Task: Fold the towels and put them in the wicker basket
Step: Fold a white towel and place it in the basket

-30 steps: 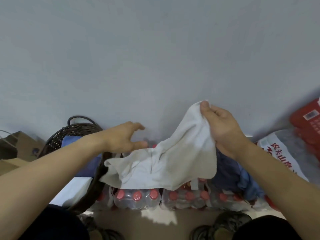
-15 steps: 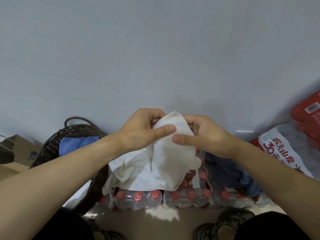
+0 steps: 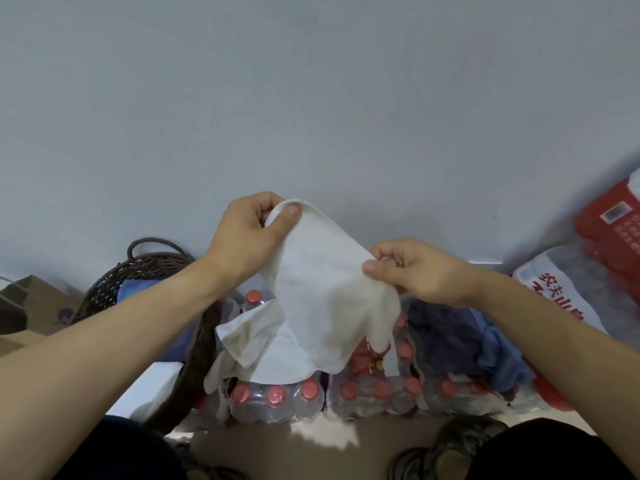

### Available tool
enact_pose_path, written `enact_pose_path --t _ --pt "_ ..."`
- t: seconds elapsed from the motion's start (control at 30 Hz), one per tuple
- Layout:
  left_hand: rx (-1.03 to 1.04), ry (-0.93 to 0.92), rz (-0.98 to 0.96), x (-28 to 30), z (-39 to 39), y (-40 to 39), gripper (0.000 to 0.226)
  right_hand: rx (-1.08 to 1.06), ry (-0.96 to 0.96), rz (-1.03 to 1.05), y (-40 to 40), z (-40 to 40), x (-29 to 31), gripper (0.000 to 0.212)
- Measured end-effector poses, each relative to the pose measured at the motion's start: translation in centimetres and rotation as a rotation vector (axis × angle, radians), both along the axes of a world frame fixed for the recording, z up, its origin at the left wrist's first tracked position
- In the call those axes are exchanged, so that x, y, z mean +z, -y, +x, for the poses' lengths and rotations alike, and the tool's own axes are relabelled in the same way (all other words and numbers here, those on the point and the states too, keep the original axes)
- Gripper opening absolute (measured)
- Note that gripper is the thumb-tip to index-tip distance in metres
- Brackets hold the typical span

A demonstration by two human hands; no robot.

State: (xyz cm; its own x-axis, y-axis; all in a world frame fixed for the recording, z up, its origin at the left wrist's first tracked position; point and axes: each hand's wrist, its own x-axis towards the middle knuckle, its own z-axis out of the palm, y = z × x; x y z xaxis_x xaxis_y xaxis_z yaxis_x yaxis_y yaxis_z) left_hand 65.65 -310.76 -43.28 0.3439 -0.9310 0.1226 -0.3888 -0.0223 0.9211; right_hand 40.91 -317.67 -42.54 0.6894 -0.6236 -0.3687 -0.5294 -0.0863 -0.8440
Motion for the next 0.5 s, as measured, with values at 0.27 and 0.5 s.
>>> enact_pose_path --t 0.27,0.5 --pt "-0.009 0.171 0.075 0.2 -1.4 -0.6 0.012 -0.298 0.254 0.107 -0.6 0.4 1.5 0.015" --pt "-0.464 0.024 0.054 0.8 -7.2 -2.3 0.022 -0.247 0.511 0.236 -3.0 2.4 1.8 0.025"
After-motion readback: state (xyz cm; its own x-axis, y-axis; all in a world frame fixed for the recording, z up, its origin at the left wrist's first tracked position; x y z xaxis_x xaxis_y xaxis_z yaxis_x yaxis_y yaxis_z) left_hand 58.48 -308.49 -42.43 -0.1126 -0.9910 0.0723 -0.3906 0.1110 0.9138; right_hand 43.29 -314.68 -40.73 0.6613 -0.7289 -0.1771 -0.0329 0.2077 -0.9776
